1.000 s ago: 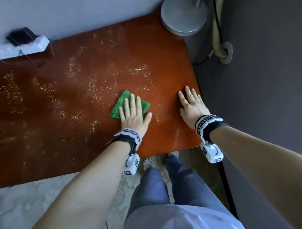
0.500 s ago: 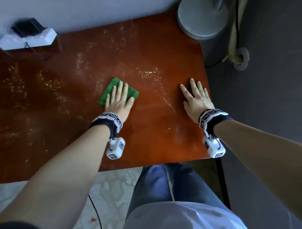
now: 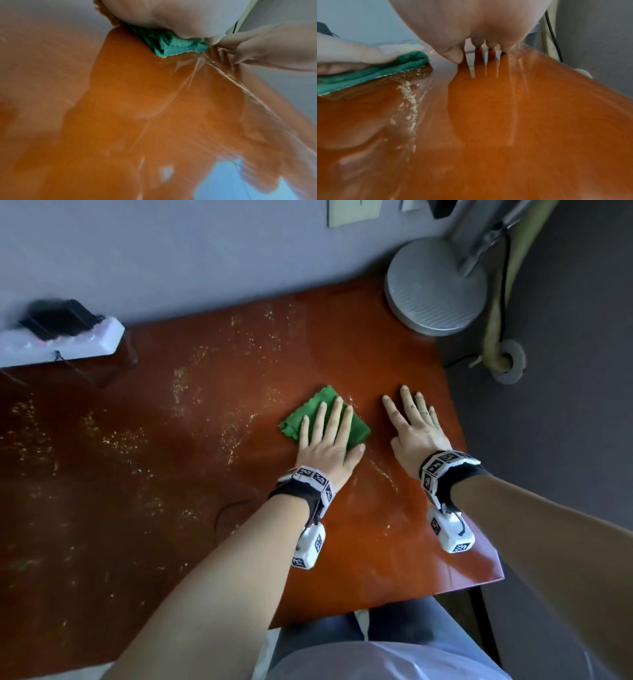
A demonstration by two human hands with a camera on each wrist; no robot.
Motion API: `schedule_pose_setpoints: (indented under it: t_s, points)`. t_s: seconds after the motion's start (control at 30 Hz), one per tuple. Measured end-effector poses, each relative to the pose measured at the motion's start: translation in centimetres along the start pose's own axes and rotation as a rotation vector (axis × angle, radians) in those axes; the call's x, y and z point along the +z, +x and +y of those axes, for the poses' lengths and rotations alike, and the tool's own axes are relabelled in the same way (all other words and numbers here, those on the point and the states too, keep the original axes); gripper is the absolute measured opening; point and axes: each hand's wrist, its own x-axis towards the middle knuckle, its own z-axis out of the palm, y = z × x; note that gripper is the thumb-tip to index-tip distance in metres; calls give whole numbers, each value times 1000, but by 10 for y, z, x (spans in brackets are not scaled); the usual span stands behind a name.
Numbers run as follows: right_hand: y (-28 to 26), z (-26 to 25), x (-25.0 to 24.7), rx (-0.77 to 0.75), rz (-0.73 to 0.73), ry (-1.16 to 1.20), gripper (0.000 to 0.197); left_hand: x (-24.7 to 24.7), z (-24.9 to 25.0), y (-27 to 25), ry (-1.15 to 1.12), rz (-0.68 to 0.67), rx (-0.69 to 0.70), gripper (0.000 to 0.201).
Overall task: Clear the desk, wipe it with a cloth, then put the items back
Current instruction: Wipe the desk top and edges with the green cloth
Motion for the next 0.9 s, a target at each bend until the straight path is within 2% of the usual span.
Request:
schedule_pose_setpoints:
  t_s: [0.07,0.1,0.3,0.37,0.47,0.53,0.7,0.83,0.9]
  points:
    - [8,-5,-3,3,5,-2,82,-4,-21,5,14,6,65,64]
    - [12,-7,-5,7,4,3,81,-8,-34,9,5,10,54,62]
    - [41,-20,-25,8,-17,30,78,-40,-131,30,-107,97,-306,61]
    - [52,-24,-31,-5,-28,20,76,-44,-139,35,-117,103,-382,63]
    - [68,-30,-39,-30,-44,21,75,-42,-116,47,-108,118,-473,69]
    - [80,-36,-43,-55,-36,8,76,-41,-96,56,-93,101,-451,71]
    - [114,-58,-56,-82,-49,-18,74,-45,-68,73,-14,36,-231,74]
    - [137,-75,-64,-84,-45,-13,73,-52,-88,78,-12,0,-90,70]
    - [146,-77,-69,-86,-53,-12,73,-57,-111,83,-14,17,-97,66]
